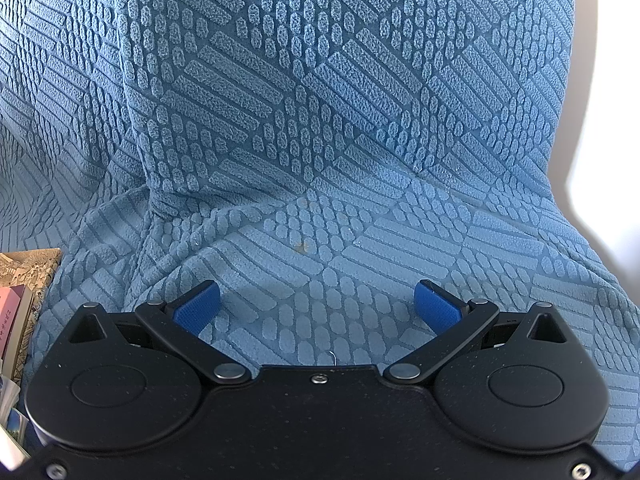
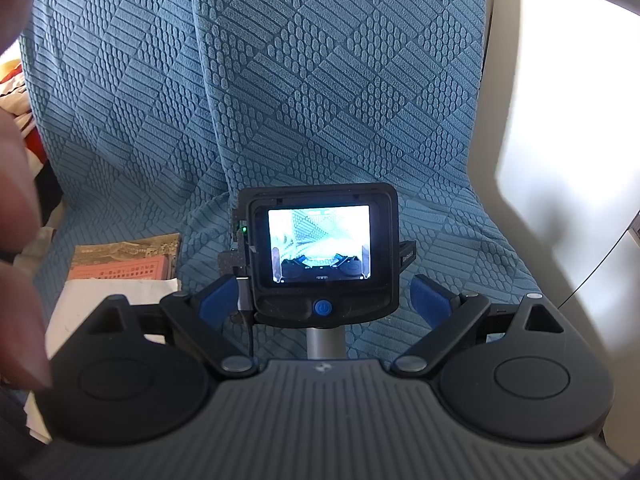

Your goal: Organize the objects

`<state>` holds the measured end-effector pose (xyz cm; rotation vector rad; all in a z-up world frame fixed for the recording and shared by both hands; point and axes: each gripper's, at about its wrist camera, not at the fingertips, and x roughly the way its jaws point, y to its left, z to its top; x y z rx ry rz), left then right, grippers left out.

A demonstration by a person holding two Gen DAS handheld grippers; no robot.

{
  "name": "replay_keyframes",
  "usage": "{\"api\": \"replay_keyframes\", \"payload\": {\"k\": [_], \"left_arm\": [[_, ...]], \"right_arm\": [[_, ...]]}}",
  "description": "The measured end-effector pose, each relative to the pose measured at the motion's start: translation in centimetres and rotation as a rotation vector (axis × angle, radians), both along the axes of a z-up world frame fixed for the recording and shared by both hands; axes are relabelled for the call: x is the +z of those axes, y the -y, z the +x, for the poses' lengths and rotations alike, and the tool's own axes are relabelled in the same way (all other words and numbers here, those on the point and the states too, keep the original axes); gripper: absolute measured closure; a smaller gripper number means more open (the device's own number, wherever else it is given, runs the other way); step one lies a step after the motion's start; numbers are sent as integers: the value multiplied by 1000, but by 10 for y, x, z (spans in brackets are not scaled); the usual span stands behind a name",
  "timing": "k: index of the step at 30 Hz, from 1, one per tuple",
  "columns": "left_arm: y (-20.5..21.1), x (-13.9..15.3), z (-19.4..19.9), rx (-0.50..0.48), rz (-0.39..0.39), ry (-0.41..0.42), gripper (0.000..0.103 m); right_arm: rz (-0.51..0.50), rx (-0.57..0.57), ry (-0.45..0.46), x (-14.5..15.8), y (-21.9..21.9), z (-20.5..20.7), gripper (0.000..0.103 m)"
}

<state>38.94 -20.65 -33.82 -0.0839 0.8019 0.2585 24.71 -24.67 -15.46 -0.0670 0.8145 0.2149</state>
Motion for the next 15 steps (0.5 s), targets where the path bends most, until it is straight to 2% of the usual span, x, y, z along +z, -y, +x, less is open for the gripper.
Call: {"api": "replay_keyframes", "payload": {"k": [15], "left_arm": [[0, 1, 0, 0, 0, -1, 0]], "right_arm": [[-1, 1, 4, 1, 0, 0, 9]]}}
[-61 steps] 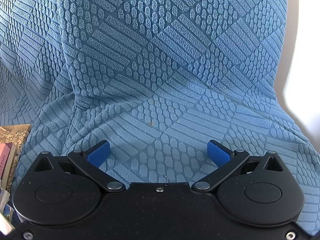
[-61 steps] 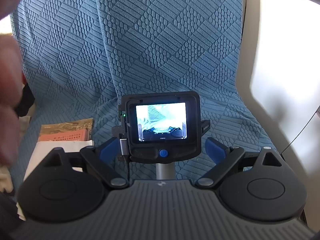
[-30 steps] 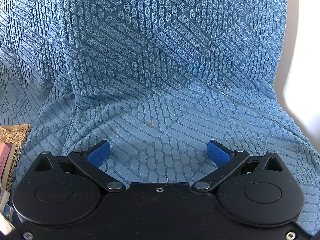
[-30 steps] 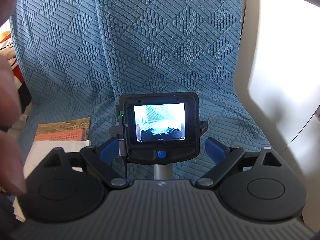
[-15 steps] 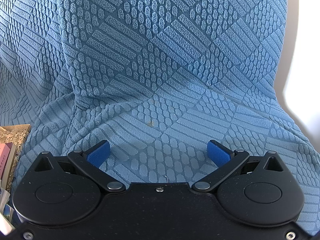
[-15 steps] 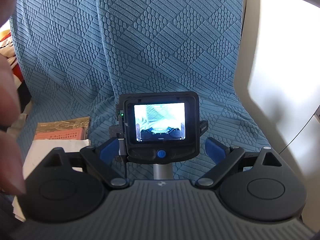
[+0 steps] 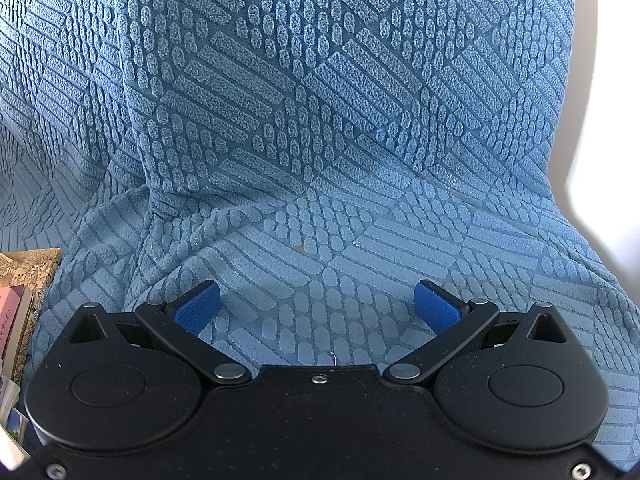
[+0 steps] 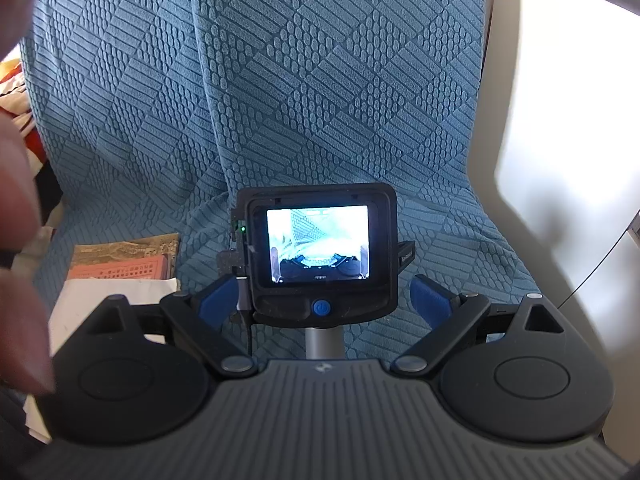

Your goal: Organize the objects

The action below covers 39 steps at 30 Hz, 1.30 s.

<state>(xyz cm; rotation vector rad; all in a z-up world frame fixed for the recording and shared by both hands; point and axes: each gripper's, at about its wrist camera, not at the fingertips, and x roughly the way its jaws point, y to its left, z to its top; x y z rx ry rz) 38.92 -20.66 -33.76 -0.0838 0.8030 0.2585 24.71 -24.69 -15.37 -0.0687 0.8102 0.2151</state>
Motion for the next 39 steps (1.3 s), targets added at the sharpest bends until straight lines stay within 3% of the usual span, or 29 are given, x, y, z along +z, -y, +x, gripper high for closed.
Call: {"api": "replay_keyframes", "payload": {"k": [24, 33, 39], "left_arm": [[0, 0, 0, 0, 0, 0, 0], [0, 0, 0, 0, 0, -1, 0], [0, 0, 0, 0, 0, -1, 0]], "right_arm": [[-57, 19, 34, 3, -6, -2, 9], [-21, 23, 23, 6, 2, -2, 9], [62, -10, 17, 9, 17, -3, 9]]}}
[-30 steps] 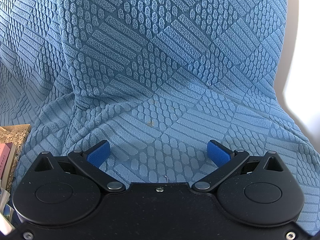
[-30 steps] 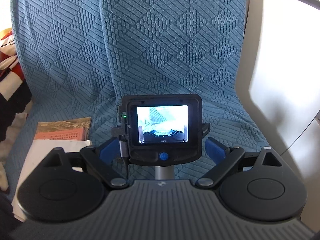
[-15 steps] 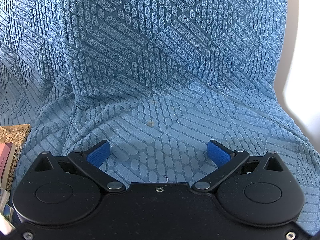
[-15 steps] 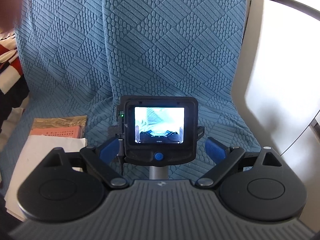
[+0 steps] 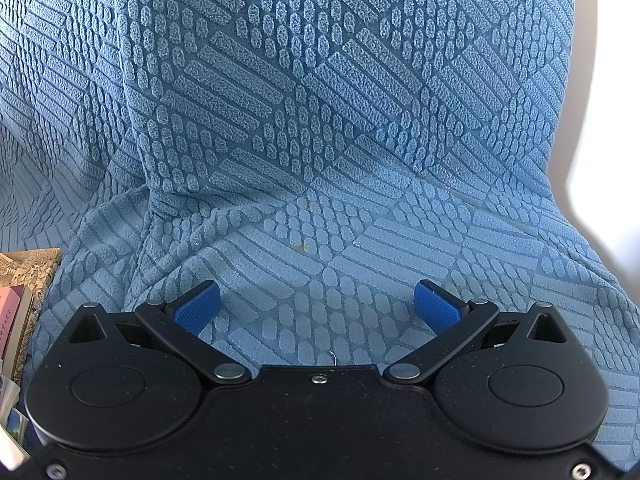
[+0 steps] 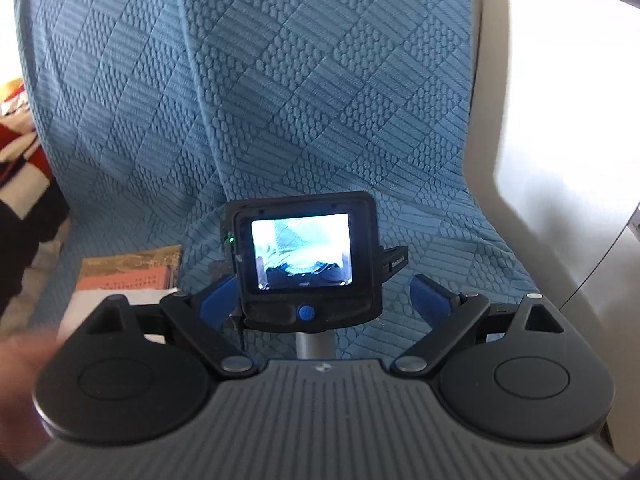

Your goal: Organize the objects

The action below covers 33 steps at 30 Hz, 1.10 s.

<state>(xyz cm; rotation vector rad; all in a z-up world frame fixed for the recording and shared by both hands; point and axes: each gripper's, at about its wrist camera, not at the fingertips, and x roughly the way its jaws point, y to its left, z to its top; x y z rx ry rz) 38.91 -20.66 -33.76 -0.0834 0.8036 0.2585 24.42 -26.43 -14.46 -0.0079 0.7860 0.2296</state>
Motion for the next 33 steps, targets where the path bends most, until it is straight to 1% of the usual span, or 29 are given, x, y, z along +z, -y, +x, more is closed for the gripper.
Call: {"api": "replay_keyframes", "payload": {"k": [4, 6, 14, 24, 29, 31, 33], "left_arm": [[0, 0, 0, 0, 0, 0, 0], [0, 0, 0, 0, 0, 0, 0], [0, 0, 0, 0, 0, 0, 0], [0, 1, 0, -4, -1, -1, 0], [-4, 9, -4, -48, -11, -60, 0], [-5, 15, -8, -68, -15, -85, 0], [-6, 27, -16, -79, -30, -96, 1]], "right_arm": [[57, -38, -8, 1, 16, 0, 9], [70, -46, -7, 1, 22, 0, 9], [82, -73, -4, 3, 34, -1, 9], [97, -64, -2, 5, 44, -2, 9], [92, -73, -17, 8, 48, 0, 9], [101, -79, -19, 11, 52, -1, 9], [92, -92, -7, 16, 55, -5, 9]]}}
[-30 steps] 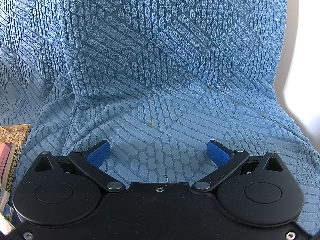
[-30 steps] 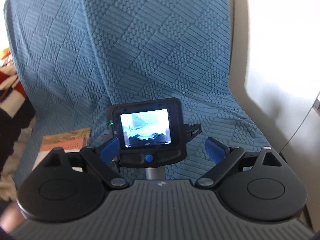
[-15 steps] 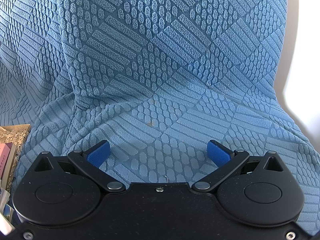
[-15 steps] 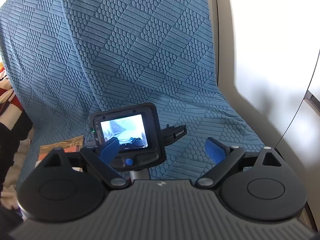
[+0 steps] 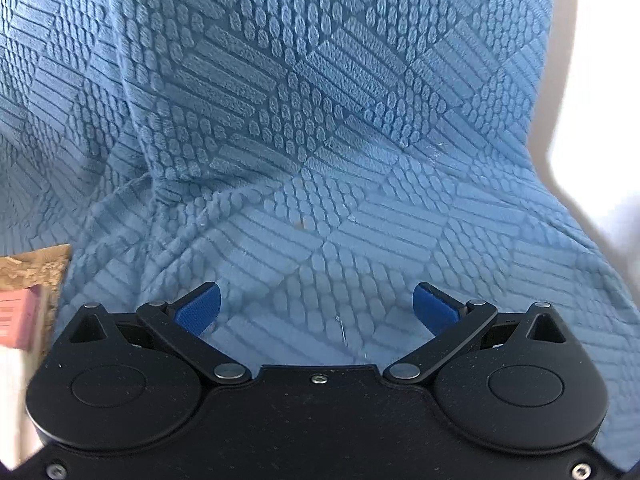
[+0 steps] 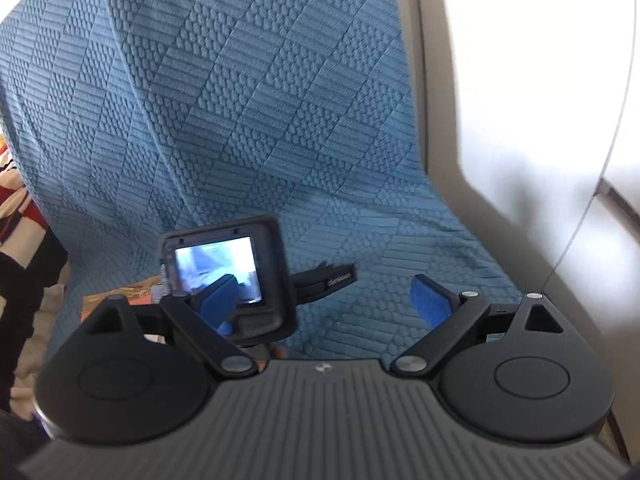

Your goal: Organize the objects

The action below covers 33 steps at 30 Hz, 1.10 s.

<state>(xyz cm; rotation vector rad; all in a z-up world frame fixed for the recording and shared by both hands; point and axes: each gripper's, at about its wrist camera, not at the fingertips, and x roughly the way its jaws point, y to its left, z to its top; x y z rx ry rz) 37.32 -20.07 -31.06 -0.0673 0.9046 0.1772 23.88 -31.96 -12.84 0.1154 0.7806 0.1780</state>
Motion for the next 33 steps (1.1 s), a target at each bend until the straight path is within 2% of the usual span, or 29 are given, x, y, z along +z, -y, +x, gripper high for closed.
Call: {"api": "replay_keyframes", "payload": {"k": [4, 8, 11, 13, 16, 22, 25, 28, 33], "left_arm": [[-1, 54, -25, -33, -68, 105, 0], [-14, 117, -45, -32, -117, 168, 0], [-30, 166, -68, -41, -108, 232, 0], [-44, 199, -85, -36, -103, 254, 0], [-66, 248, -116, -25, -97, 277, 0], [-107, 339, -185, 3, -44, 392, 0], [-126, 367, -221, 38, -23, 420, 0], [-147, 382, -254, 69, -25, 437, 0], [-171, 381, -301, 118, -21, 400, 0]], "right_arm": [[-24, -3, 74, 23, 7, -8, 9], [-64, -26, 193, 70, 14, -23, 9], [-127, -10, 302, 106, 11, -42, 9], [-126, 6, 347, 127, 8, -55, 9], [-119, 50, 362, 151, -2, -71, 9], [-37, 108, 381, 193, -23, -100, 9], [-38, 129, 401, 207, -40, -112, 9], [-38, 148, 374, 212, -53, -119, 9], [-2, 201, 231, 192, -76, -136, 9]]}}
